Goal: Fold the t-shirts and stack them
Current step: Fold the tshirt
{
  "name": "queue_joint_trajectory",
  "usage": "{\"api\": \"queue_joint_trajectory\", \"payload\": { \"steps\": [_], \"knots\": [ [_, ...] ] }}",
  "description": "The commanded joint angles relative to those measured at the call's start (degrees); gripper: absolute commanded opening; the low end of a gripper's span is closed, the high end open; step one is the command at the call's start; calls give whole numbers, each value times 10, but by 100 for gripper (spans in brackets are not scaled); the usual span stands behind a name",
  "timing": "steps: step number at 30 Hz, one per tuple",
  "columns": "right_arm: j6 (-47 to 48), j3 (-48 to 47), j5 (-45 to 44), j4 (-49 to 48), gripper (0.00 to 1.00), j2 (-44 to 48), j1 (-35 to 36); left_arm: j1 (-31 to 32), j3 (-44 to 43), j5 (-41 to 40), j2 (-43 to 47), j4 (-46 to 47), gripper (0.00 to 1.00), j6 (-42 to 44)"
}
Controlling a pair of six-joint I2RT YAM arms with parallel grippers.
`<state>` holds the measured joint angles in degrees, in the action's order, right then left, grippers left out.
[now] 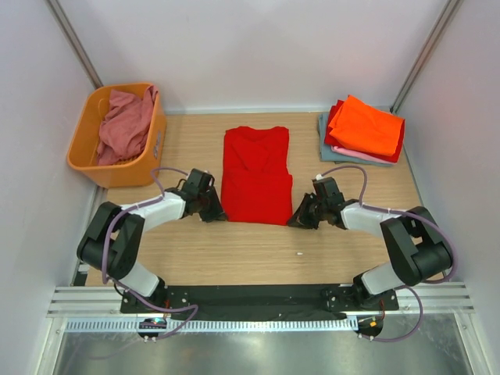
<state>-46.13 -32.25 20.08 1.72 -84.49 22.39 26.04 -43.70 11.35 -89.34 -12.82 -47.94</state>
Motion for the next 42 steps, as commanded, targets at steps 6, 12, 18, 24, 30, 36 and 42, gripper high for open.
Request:
{"api": "queue_joint_trajectory", "payload": {
  "steps": [6, 12, 18, 24, 30, 36, 42],
  "knots": [
    [15, -2, -37, 47, 1, 88, 32, 51, -9, -79, 69, -64, 0, 16],
    [-35, 39, -105, 115, 2, 225, 142, 151, 13, -114, 165, -124, 0, -29],
    [-100, 54, -174, 246, 1, 426, 231, 244, 34, -185, 302, -232, 0, -109],
    [-98, -25, -198, 361, 2, 501, 242, 253, 25, -205, 401, -322, 0, -132],
    [-39, -102, -289, 383, 1, 430, 241, 251, -70, -280, 382, -377, 0, -108],
    [17, -214, -356, 399, 1, 323, 240, 204, -188, -286, 279, -385, 0, -24],
    [53, -263, -358, 395, 1, 250, 199, 108, -249, -197, 194, -351, 0, 39]
  ]
}}
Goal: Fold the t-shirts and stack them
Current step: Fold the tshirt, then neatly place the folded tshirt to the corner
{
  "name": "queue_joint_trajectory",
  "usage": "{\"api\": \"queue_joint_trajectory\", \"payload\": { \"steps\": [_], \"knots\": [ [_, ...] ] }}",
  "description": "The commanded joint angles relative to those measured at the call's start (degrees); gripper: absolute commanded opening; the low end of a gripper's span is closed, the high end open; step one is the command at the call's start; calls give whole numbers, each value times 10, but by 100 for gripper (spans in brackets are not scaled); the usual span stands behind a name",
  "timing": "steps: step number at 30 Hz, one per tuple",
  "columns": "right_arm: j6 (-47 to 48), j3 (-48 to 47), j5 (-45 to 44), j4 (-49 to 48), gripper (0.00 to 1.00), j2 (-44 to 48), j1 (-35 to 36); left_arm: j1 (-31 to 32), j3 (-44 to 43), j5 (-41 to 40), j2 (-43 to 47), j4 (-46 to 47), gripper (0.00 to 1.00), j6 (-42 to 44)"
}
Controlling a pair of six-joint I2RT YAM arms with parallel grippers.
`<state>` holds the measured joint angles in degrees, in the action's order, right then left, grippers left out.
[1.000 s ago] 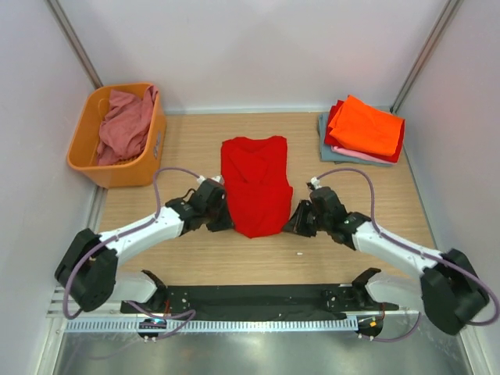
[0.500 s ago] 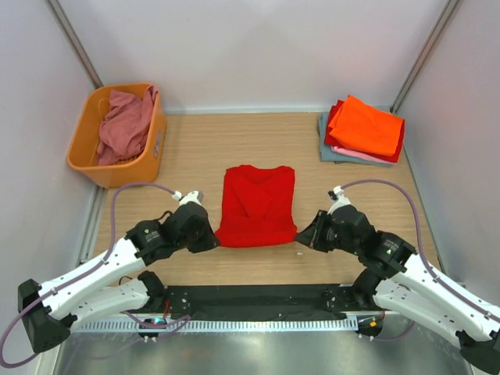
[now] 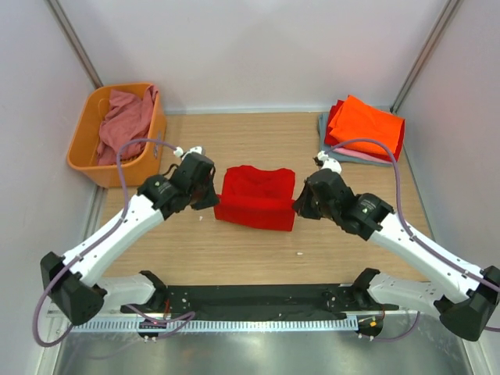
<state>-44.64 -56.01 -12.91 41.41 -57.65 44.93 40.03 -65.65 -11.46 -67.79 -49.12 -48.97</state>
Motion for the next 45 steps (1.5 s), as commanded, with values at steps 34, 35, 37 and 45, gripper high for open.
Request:
{"api": "queue_joint_trajectory", "payload": {
  "steps": [34, 35, 37, 45],
  "knots": [
    [148, -325, 181, -120, 100, -432, -307, -247, -544, 269, -596, -56, 86, 161],
    [144, -293, 191, -135, 100, -409, -307, -250, -515, 262, -570, -28, 86, 162],
    [128, -194, 230, -182, 100, -350, -307, -254, -481, 241, -518, -33, 86, 169],
    [85, 40, 329, -323, 100, -288, -308, -256, -334, 283, -439, 19, 84, 196]
  ]
}}
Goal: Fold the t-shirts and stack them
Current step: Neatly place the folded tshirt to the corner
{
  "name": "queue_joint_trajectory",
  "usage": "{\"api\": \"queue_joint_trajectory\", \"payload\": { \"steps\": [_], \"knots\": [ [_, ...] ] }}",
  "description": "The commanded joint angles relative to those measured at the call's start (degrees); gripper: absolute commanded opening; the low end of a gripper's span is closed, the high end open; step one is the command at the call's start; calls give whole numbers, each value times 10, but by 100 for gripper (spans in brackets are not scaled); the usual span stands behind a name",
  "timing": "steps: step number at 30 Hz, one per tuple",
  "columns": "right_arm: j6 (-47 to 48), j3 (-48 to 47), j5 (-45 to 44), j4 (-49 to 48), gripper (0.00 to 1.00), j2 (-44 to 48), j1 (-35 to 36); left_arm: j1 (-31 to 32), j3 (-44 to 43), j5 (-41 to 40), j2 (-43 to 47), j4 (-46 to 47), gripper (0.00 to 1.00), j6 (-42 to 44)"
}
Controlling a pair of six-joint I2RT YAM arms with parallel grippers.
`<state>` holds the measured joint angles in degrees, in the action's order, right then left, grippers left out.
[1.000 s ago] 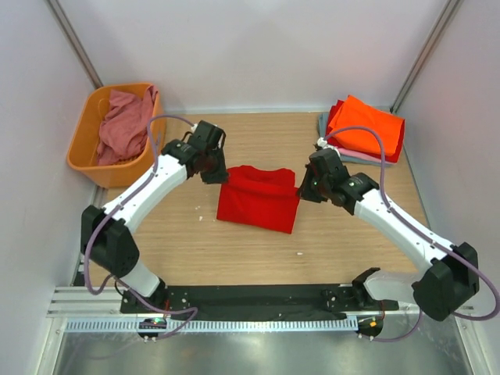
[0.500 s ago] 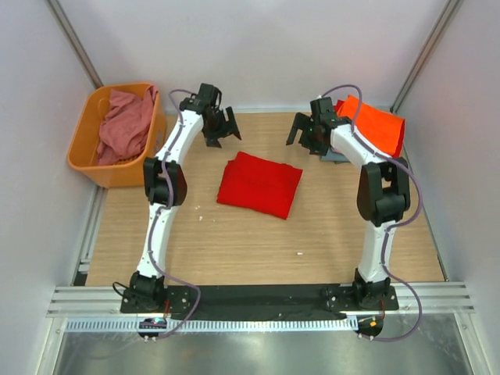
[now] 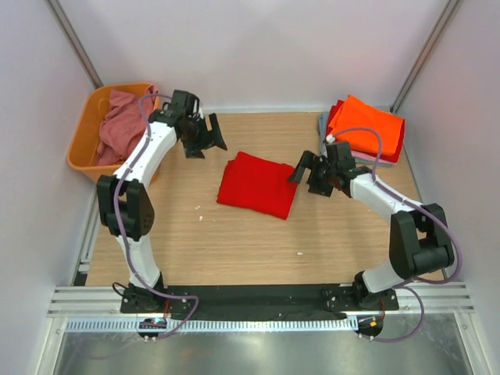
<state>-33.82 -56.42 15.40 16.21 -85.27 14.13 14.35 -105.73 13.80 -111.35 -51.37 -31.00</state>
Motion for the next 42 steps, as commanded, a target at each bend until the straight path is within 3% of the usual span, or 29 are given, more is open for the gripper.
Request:
{"api": "queue_joint_trajectory", "payload": {
  "steps": [1, 6, 13, 18, 22, 24, 28, 32, 33, 35, 36, 37, 42],
  "knots": [
    [-24, 54, 50, -79, 100, -16, 1, 2, 82, 50, 3, 64, 84, 16],
    [-35, 83, 61, -144, 100, -67, -3, 2, 132, 81, -2, 102, 84, 9],
    [-95, 93, 59, -257, 100, -167, -12, 2, 113, 74, -38, 103, 83, 9],
    [-163, 80, -18, -282, 94, -204, 5, 1, 111, 61, -71, 110, 82, -1],
    [-217, 76, 16, -369, 87, -269, 41, 2, 119, 82, -93, 145, 80, -20],
    [-245, 92, 24, -436, 81, -296, 56, 2, 122, 93, -105, 159, 80, -27],
    [-269, 127, 41, -528, 50, -303, 58, 2, 124, 126, -134, 189, 71, -33],
    [-259, 141, 50, -552, 22, -279, 58, 2, 127, 138, -144, 200, 50, -40],
    [-255, 141, 53, -558, 10, -275, 58, 2, 128, 138, -144, 201, 47, -40],
    [-254, 141, 64, -570, 1, -257, 58, 2, 139, 140, -132, 200, 53, -42],
    [-253, 138, 67, -570, 1, -249, 58, 2, 143, 135, -124, 198, 66, -42],
    [-247, 134, 70, -566, 2, -233, 56, 2, 148, 130, -116, 196, 73, -42],
    [-195, 64, 59, -428, 1, -169, 52, 2, 152, 51, -40, 109, 91, -19]
  ]
}}
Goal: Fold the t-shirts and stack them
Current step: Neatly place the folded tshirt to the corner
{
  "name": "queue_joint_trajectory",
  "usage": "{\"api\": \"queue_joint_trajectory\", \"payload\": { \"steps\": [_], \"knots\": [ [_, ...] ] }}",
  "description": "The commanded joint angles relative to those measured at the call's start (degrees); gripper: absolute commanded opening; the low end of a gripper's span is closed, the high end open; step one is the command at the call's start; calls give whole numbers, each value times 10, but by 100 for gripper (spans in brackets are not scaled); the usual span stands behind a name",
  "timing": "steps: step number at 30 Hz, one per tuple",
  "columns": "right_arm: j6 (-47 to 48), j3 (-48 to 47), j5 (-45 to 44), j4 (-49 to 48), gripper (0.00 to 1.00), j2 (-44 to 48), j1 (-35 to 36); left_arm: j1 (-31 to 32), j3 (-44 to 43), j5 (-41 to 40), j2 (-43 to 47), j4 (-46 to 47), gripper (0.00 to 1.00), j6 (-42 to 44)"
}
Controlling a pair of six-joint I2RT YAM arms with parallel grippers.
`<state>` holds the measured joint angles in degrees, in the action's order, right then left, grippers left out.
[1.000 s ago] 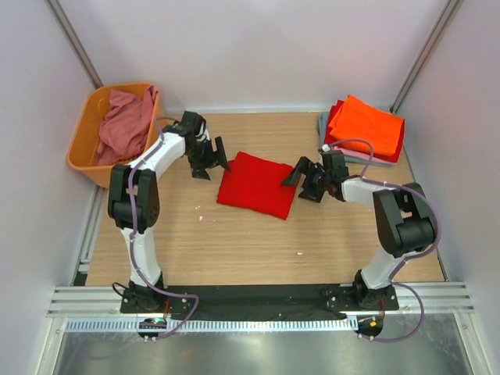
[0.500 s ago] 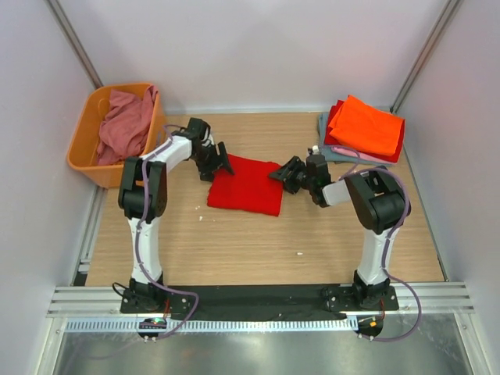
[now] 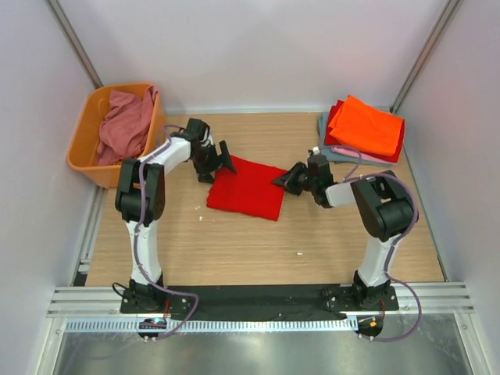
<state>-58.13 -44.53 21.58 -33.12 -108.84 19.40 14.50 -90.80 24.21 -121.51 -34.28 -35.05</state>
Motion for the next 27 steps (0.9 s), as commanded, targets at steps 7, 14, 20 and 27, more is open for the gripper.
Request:
{"api": "queue_joint_trajectory", "payload": {
  "steps": [7, 14, 20, 27],
  "knots": [
    [115, -173, -16, 256, 1, 103, -26, 2, 81, -159, 236, -129, 91, 52],
    [161, -280, -22, 371, 1, 82, -47, 10, 272, -197, 449, -148, 92, 62],
    [220, -435, -55, 509, 1, 46, -67, 10, 341, -202, 599, -166, 93, 74],
    [259, -604, -55, 638, 1, 0, -103, 10, 375, -212, 659, -147, 96, 53]
  ]
}}
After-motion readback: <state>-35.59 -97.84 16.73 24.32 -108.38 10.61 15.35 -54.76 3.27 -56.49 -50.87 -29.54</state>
